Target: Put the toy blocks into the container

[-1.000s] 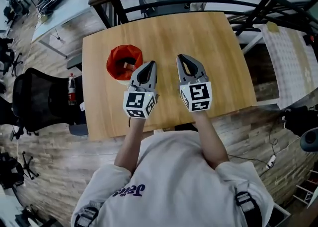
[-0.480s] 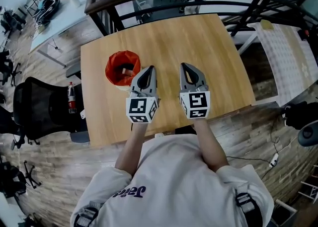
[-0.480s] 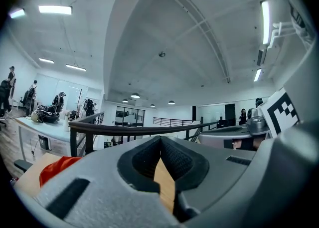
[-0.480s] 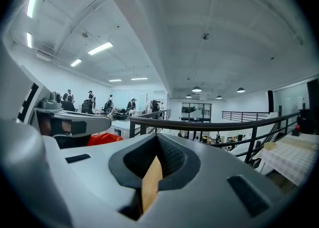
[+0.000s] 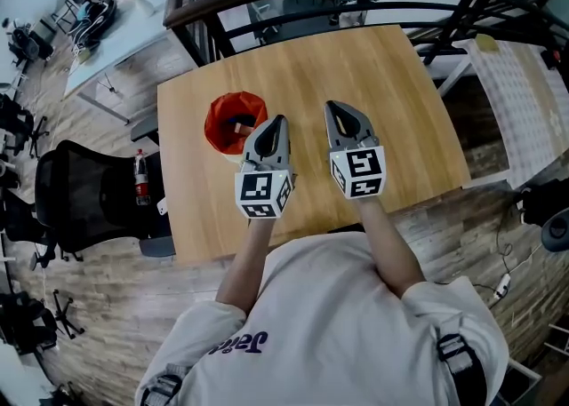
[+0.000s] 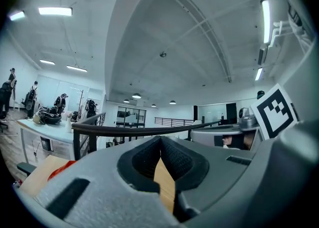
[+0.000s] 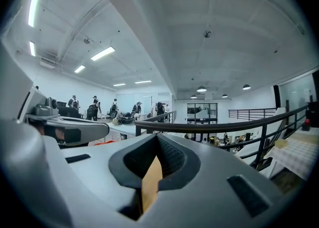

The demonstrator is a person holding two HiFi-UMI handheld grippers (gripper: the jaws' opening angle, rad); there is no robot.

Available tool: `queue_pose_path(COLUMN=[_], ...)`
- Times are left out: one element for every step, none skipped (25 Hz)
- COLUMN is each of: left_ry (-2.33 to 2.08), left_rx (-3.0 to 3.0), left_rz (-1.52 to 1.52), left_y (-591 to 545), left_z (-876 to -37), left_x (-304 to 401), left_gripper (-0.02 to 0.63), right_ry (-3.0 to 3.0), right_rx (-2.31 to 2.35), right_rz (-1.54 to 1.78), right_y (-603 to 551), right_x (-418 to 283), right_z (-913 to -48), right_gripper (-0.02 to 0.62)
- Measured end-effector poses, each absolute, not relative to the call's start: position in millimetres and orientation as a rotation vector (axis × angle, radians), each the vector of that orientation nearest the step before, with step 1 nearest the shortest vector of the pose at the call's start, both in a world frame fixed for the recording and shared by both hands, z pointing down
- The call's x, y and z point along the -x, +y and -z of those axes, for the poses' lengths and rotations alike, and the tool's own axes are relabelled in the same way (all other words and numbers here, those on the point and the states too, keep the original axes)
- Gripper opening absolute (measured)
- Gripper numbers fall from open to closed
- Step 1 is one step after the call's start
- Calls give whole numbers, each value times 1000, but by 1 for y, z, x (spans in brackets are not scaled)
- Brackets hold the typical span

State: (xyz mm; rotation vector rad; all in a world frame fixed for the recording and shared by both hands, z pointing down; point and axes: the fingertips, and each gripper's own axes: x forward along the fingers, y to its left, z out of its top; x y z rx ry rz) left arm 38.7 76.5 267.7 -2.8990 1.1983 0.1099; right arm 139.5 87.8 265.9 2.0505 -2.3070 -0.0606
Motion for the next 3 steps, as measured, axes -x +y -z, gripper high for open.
queue_pose_path(left_ry=[1199, 1201, 1203], left_rx=[2900, 2901, 2902], left_rz=[-102, -95, -89], left_y=[76, 75, 75], left_z=[-269, -270, -272], left_x=[-38, -37, -36], left_gripper=[14, 14, 14], right_ry=[-2314, -2319, -2324], right_rx=[-2047, -2044, -2040], right_rz=[62, 64, 67], right_y=[87, 86, 85], right_x=[-138, -136, -134], right_z=[-265, -264, -263], right_gripper=[15, 15, 14])
